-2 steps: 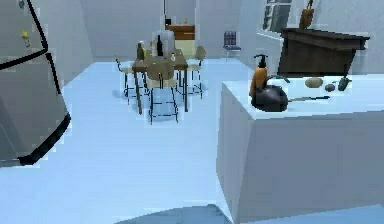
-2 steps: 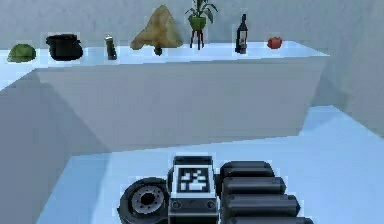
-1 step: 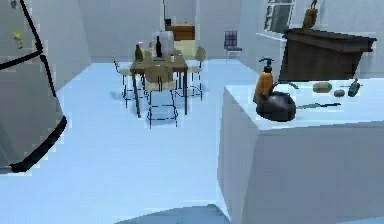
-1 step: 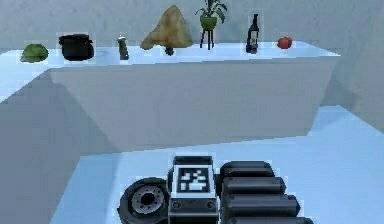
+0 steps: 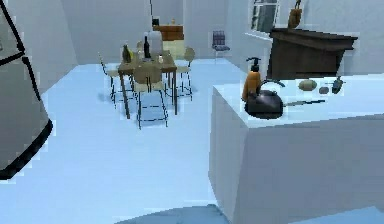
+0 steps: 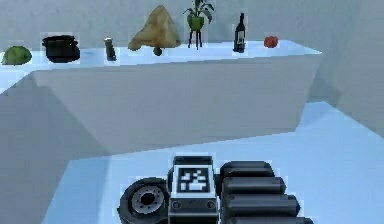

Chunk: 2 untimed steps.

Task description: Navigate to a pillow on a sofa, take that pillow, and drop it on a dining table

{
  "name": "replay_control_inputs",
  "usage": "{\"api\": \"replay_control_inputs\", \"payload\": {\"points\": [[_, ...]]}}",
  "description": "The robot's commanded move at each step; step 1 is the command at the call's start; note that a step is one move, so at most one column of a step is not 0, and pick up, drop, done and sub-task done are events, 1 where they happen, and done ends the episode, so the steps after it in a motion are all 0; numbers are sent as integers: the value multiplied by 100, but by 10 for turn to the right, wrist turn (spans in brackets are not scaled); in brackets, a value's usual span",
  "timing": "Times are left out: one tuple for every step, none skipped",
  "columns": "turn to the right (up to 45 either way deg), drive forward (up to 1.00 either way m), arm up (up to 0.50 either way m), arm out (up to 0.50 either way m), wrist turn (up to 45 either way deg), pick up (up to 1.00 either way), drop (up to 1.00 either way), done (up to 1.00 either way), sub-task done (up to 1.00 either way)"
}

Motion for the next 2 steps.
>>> {"api": "replay_control_inputs", "payload": {"points": [[0, 65, 0, 0, 0, 0, 0, 0, 0], [-360, 0, 0, 0, 0, 0, 0, 0, 0]]}}
